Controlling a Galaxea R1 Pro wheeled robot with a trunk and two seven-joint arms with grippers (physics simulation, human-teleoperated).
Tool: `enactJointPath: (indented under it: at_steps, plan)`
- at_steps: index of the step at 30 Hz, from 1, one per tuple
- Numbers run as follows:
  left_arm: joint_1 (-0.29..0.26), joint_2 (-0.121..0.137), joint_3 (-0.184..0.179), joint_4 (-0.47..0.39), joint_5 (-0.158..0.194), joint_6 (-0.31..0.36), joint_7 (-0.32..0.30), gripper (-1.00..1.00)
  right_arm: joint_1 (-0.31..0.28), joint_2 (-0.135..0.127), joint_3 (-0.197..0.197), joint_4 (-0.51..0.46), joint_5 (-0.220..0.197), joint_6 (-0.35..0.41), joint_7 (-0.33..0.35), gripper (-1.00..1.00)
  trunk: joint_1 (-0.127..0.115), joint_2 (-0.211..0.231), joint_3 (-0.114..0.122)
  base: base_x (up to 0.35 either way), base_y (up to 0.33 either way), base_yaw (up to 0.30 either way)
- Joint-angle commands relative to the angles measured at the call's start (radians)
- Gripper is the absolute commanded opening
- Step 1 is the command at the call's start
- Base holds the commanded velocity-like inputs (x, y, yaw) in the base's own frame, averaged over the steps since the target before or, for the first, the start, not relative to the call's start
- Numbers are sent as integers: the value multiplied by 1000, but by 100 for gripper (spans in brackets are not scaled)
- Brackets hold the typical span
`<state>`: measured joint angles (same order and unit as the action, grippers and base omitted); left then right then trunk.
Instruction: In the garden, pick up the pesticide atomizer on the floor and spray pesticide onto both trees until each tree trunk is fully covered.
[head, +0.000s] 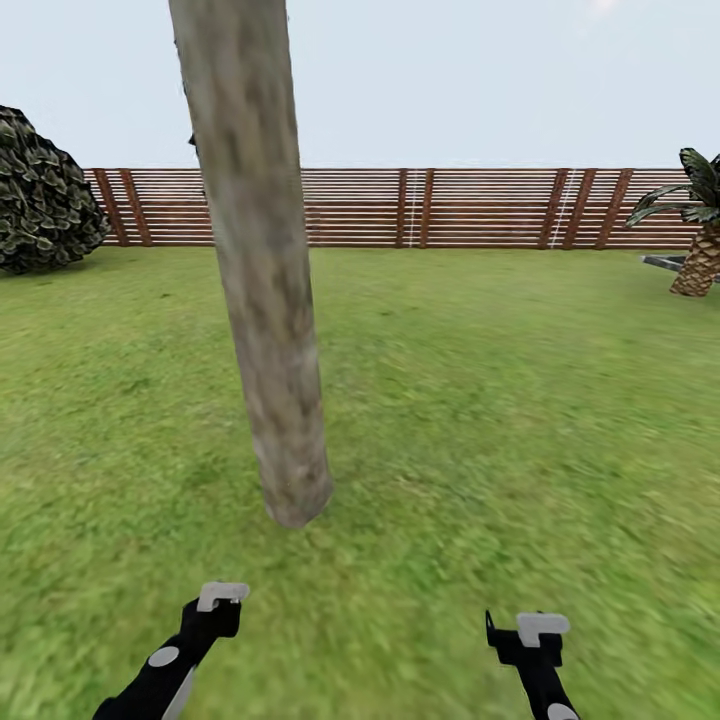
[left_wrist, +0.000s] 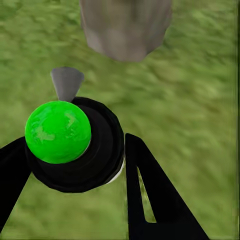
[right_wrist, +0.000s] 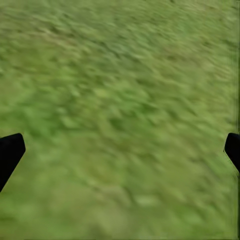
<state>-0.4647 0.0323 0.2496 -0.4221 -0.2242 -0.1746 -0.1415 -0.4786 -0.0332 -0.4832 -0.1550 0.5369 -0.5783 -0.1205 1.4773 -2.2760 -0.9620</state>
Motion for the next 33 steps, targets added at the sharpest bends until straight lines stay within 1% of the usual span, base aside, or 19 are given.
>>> enactJointPath:
  at_steps: [1, 2, 3, 4, 6, 7, 13, 18, 20, 22, 24, 25, 26, 27, 30, 31, 32, 33]
  plan:
    - [0, 0, 0, 0, 0, 0, 0, -100, 0, -1, 0, 0, 0, 0, 0, 100, 0, 0, 0, 252, -237, 0]
    - [-1, -32, -4, 1, -2, -1, -3, -100, 0, -3, 0, -1, 0, 0, 1, 100, 0, 0, 0, 11, -10, 0]
    - [-3, -56, -6, -2, -5, 0, -2, -100, 0, -3, 0, -1, 1, 0, 1, 100, 0, 0, 0, 6, -5, 0]
    - [-5, -67, -7, -5, -7, 1, -2, -100, 0, -3, 0, -1, 1, 0, 1, 100, 0, 0, 0, 4, -3, 0]
    - [-9, -79, -7, -24, -7, 9, -3, -100, 0, -4, 0, 0, 1, 0, 0, 100, 0, 0, 0, 2, -2, 0]
    - [-5, -70, 2, -61, -4, 17, -4, -100, 0, -2, 0, 0, 2, 0, -1, 100, 0, 0, 0, 0, 0, 0]
    - [-5, -71, 2, -61, -4, 17, -4, -100, 0, -4, 0, -1, 2, 0, -1, 100, 0, 0, 0, 0, 0, 0]
    - [-5, -80, -6, -51, -8, 18, -3, -100, 0, -4, 0, -1, 2, 0, -1, 100, 0, 0, 0, 0, 0, 0]
    - [-14, -86, -6, -48, -7, 19, -3, -100, 0, -4, 0, -1, 2, 0, 0, 100, 0, 0, 0, 0, 0, 0]
    - [-19, -82, -5, -52, -3, 37, -3, -100, 0, -4, 0, -1, 2, 0, -1, 100, 0, 0, 0, 0, 0, 0]
    - [-32, -66, -1, -64, -2, 89, -2, -100, 0, -5, 0, -1, 2, 0, -1, 100, 0, 0, 0, 0, 0, 0]
    - [-46, -48, 0, -71, -2, 118, -2, -100, 0, -5, 0, 0, 2, 0, 0, 100, 0, 0, 0, 0, 0, 0]
    - [-60, -12, 1, -81, -1, 147, -4, -100, 0, -5, 0, 0, 2, 0, -1, 100, 0, 0, 0, 0, 0, 0]
    - [-62, -16, -3, -83, -2, 149, -5, -100, 0, -5, 0, 0, 2, 0, -1, 100, 0, 0, 0, 0, 0, 0]
    - [-63, -72, -10, -84, -8, 148, -9, -100, 0, -5, 0, 0, 2, 0, -1, 100, 0, 0, 0, 0, 0, 0]
    - [-63, -93, -20, -84, -13, 148, -10, -100, 0, -5, 0, 0, 2, 0, -1, 100, 0, 0, 0, 0, 0, 0]
    - [-64, -106, -42, -85, -15, 149, -11, -100, 0, -5, 0, -1, 2, 0, -1, 100, 0, 0, 0, 0, 0, 0]
    - [-64, -109, -50, -86, -16, 150, -12, -100, 0, -5, 0, -1, 2, 0, -1, 100, 0, 0, 0, 0, 0, 0]
